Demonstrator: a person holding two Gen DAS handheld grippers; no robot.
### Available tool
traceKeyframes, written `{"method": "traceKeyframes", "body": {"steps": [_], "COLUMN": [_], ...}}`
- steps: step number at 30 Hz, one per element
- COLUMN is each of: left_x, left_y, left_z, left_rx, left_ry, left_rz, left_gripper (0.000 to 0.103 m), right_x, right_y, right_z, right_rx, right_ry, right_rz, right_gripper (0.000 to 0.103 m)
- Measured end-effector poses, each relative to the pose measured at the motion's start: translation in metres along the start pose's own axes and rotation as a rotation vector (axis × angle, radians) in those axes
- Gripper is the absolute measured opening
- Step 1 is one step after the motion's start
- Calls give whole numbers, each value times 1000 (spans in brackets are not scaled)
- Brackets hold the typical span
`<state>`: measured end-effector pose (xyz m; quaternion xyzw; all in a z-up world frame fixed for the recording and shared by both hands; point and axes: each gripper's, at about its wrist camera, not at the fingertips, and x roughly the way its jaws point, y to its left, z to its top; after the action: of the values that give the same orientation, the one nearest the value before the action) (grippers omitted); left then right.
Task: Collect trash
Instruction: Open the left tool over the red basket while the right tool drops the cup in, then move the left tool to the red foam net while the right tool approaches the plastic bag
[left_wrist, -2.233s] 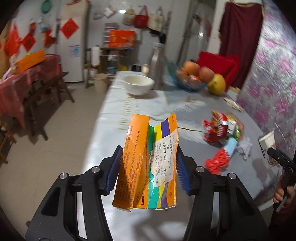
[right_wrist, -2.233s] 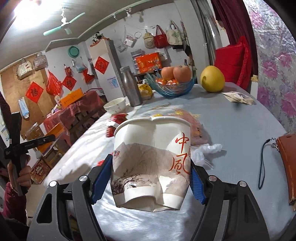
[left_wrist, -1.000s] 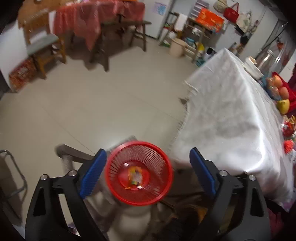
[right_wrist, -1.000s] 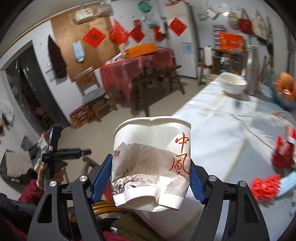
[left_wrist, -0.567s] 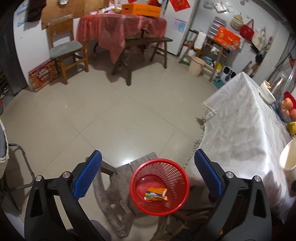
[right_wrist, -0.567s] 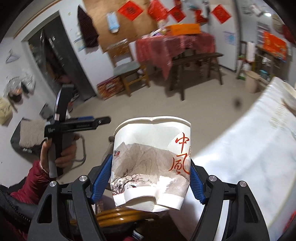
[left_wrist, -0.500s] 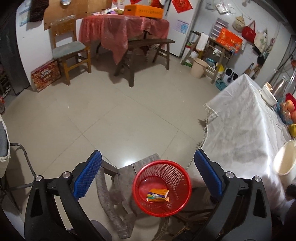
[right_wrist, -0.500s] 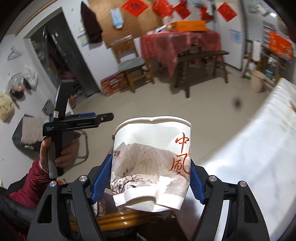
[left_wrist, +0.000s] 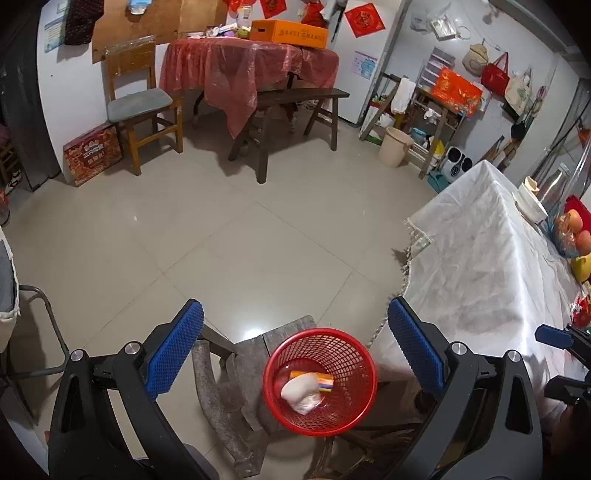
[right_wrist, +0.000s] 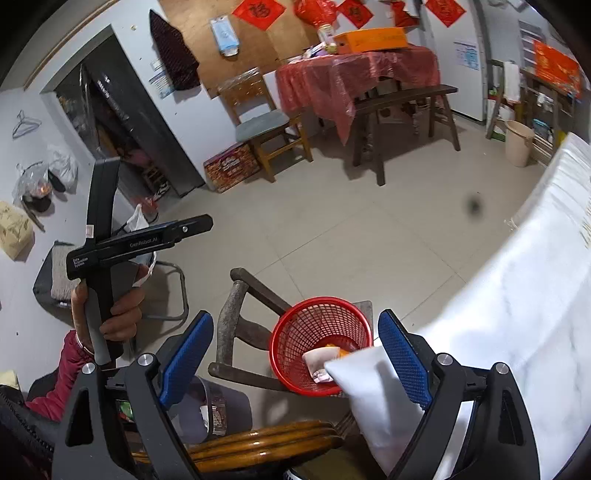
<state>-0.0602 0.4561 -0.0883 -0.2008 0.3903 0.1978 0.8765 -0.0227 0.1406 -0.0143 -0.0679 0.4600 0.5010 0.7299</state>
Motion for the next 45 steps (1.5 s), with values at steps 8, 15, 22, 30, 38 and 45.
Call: {"method": "traceKeyframes", "body": {"steps": [8, 15, 22, 30, 38, 45], "left_x": [-2, -7, -21, -32, -24, -10], "left_y": [-17, -33, -57, -104, -181, -255], "left_z": [0, 3, 5, 4, -14, -33], "left_rx": [34, 49, 85, 153, 272, 359], "left_ry": [0, -4, -28, -36, 11, 70], "left_rz": [-29, -52, -81, -135, -209, -299], "left_gripper": [96, 96, 96, 96, 96, 96], "right_x": [-32, -75, -120, -186, -252, -292], "right_y": [-30, -61, -90, -132, -198, -245], "right_z": [-10, -17, -29, -64, -131, -190], "right_rx": [42, 111, 160, 243, 413, 548], "right_ry": [-75, -174, -279, -418, -534, -600], "right_rz": [-47, -100, -189, -320, -469, -547], "right_gripper": [91, 93, 96, 97, 97, 97]}}
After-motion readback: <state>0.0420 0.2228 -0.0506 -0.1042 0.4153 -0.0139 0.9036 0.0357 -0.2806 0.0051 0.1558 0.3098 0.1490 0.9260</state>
